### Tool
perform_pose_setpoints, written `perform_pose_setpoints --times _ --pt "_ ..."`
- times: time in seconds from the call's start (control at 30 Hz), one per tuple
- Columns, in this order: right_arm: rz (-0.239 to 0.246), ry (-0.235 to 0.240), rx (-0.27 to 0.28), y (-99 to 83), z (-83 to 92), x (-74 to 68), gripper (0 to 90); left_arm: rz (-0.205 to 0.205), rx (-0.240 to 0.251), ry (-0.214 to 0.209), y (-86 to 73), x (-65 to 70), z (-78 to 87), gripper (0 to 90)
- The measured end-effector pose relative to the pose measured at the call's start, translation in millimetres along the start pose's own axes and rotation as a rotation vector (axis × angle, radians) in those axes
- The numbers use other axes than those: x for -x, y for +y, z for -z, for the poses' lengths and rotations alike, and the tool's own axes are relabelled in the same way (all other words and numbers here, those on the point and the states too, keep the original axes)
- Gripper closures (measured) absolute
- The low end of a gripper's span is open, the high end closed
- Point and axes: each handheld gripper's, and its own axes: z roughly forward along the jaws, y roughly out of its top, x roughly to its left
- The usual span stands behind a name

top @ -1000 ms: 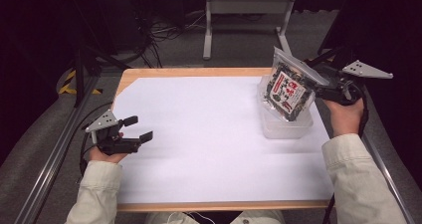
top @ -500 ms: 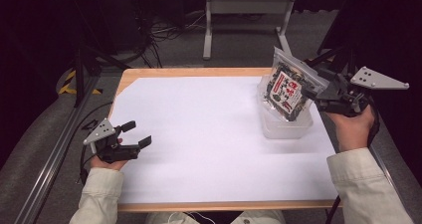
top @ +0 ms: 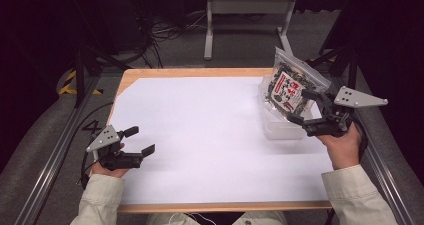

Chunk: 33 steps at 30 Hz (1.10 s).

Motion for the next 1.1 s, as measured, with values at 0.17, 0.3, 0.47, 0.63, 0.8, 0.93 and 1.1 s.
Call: perform_pose_setpoints --times 0.17,0.3,0.47,0.63,0.8,0.93,1.1 --pt "-0.014 0.024 -0.034 -23.0 -9.8 -8.7 3.6 -0.002 -0.002 -0.008 -5.5 3.6 2.0 8.7" --pt "-0.014 0.039 -0.054 -39.6 -17.6 -16.8 3.5 -0.004 0.0 -0.003 -6.9 6.3 0.9 8.4" --pt "-0.015 0.047 -0.051 -62.3 -25.6 -27.0 3.7 -0.014 0.004 -0.004 -8.1 7.9 -0.7 8.3" --pt "-0.031 0.05 -0.067 -82.0 -31.7 -30.3 3.5 -0.008 0.0 -0.001 -10.4 8.7 -3.2 8.3" --pt "-0.013 0.048 -0.111 -100.2 -39.4 -35.5 3.5 -0.009 0.001 -0.001 -12.0 9.1 -4.4 8.0" --pt "-0.005 0.017 -0.195 -110.2 -48.9 -40.4 3.0 -0.002 -0.006 0.005 -14.9 9.3 -6.0 8.0" --pt "-0.021 -0.025 -0.255 -124.3 -58.9 -46.4 6.7 0.001 -0.005 0.006 -17.6 8.0 -7.4 7.9"
